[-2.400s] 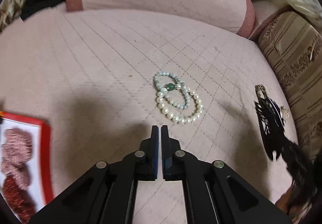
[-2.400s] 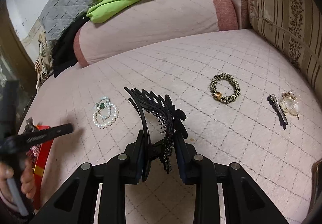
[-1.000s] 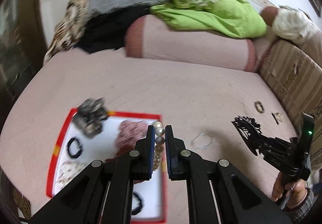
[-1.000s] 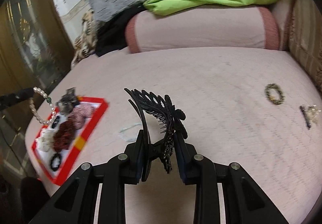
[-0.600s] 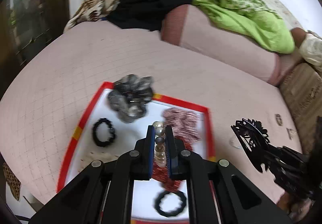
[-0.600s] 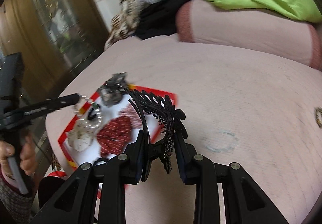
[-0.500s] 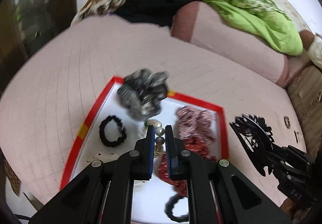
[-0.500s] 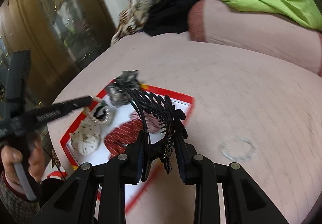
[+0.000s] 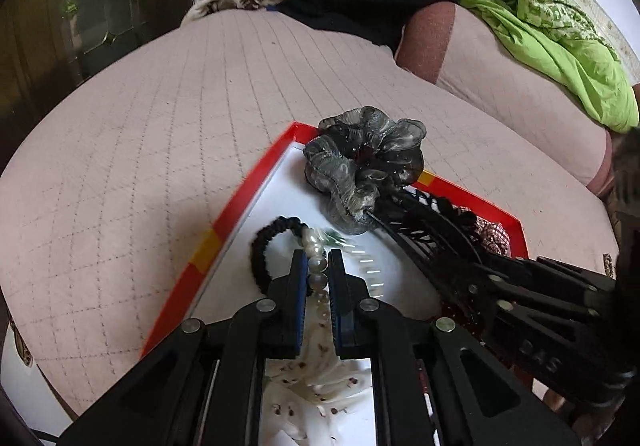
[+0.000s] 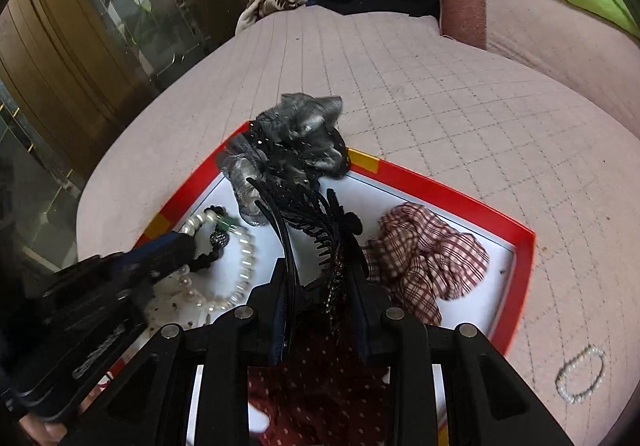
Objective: Organize jewelry
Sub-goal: 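Carry pearl bracelet and claw clip over the tray and release both, then move left tool to jade bead bracelet while right tool reaches gold beaded bracelet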
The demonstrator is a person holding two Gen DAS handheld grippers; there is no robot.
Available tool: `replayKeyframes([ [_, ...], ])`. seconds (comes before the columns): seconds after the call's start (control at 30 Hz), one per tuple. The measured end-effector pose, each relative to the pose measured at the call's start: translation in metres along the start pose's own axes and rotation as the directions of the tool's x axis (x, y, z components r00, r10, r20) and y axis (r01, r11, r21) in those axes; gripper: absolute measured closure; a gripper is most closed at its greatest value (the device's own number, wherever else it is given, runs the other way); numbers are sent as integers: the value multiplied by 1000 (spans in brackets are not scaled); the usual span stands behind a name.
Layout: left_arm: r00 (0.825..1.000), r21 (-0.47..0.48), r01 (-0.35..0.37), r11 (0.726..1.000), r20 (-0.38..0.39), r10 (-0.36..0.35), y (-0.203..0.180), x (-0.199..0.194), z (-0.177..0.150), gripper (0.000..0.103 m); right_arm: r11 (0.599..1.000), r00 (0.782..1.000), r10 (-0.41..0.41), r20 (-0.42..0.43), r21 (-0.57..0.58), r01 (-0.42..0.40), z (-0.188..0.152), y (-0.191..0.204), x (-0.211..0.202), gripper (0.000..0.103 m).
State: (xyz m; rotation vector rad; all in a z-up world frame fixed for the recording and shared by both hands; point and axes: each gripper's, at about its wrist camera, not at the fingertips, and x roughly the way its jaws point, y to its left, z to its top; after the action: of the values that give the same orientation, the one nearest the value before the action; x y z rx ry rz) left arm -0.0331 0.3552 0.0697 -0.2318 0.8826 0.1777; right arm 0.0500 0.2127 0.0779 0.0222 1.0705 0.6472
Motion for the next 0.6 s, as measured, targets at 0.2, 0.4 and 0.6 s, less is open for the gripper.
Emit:
replayKeyframes([
  [0.2,998,15,0,1000,61,-1,-5,-13,-3,69,1000,1000,3,15,13,-3,2,-4,-2,66],
  [0.4,984,72,-62,996,171,49,-22,-34,-8,55,1000,998,2,66,11,-3,1,-7,-30,64],
  [0.6,973,122,-147,982,196,121,-51,-51,-19,52,999,993,-29,114,19,27,-20,-27,-76,59],
])
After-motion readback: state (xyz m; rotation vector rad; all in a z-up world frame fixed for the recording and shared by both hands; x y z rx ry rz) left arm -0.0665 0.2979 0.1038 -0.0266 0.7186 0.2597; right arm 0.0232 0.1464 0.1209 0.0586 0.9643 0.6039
